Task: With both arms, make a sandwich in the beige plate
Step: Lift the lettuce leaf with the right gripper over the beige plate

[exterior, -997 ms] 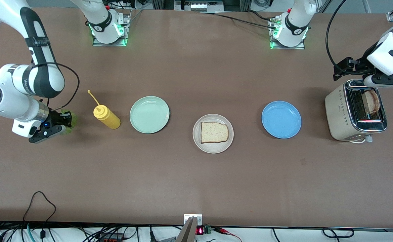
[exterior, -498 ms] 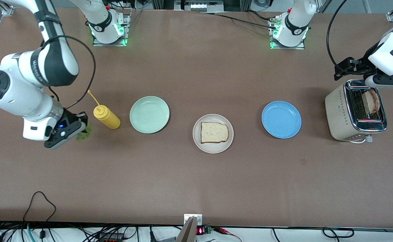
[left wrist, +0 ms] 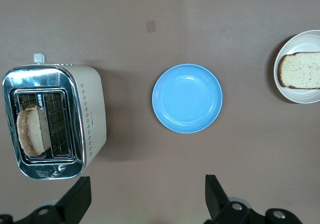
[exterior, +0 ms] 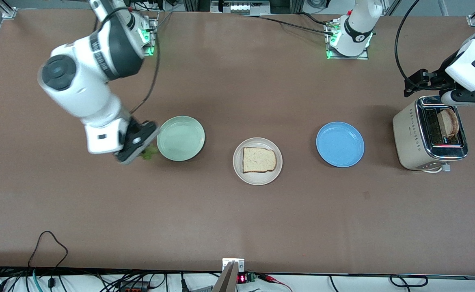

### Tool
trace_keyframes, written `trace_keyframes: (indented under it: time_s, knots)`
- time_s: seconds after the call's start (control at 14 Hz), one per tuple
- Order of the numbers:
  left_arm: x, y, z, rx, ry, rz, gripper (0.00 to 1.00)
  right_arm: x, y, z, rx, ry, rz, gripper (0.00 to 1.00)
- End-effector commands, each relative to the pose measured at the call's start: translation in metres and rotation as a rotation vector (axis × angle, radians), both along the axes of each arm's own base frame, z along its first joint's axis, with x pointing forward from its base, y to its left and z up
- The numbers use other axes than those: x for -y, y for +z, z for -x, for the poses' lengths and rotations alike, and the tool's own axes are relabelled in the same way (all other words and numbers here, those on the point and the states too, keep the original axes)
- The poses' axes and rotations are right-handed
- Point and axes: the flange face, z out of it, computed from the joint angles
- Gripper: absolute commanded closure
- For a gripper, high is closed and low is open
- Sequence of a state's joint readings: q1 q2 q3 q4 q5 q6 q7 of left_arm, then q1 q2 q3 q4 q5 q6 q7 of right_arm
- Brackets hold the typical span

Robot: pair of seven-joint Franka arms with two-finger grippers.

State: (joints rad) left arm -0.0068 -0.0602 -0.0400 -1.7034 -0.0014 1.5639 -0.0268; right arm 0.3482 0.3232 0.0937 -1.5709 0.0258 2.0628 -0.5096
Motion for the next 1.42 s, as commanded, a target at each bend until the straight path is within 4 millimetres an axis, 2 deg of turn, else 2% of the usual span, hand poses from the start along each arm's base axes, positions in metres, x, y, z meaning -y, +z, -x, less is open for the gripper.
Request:
trace_keyframes:
  time_s: [0.0,0.14,0.28,0.43,0.64,0.85,1.07,1.21,1.35]
  knots:
    - [-0.002,0.006,-0.002,-0.006,-0.004,0.01,0.0,-0.055,0.001,0.021,-0.029,-0.025,-0.037,0.9]
    - [-0.002,0.006,-0.002,-0.006,-0.004,0.01,0.0,-0.106,-0.014,0.043,-0.069,-0.051,-0.063,0.9]
    - [-0.002,0.006,-0.002,-0.006,-0.001,0.01,0.0,-0.146,-0.032,0.053,-0.08,-0.074,-0.076,0.9]
    - [-0.003,0.005,-0.002,-0.007,-0.002,0.012,0.0,-0.179,-0.063,0.055,-0.052,-0.049,-0.103,0.9]
    - [-0.003,0.005,-0.002,-0.006,0.004,0.01,0.0,-0.214,-0.113,0.06,0.022,0.005,-0.136,0.9]
    - [-0.004,0.005,-0.002,-0.007,-0.001,0.01,0.0,-0.229,-0.16,0.06,0.102,0.06,-0.121,0.9]
    - [-0.004,0.006,-0.002,-0.006,0.004,0.01,0.0,-0.238,-0.183,0.05,0.167,0.11,-0.099,0.91]
    - [-0.003,0.005,-0.002,-0.007,0.004,0.01,0.0,-0.255,-0.198,0.053,0.195,0.129,-0.121,0.91]
    - [-0.003,0.005,-0.002,-0.007,0.004,0.01,0.0,-0.261,-0.215,0.056,0.215,0.135,-0.15,0.91]
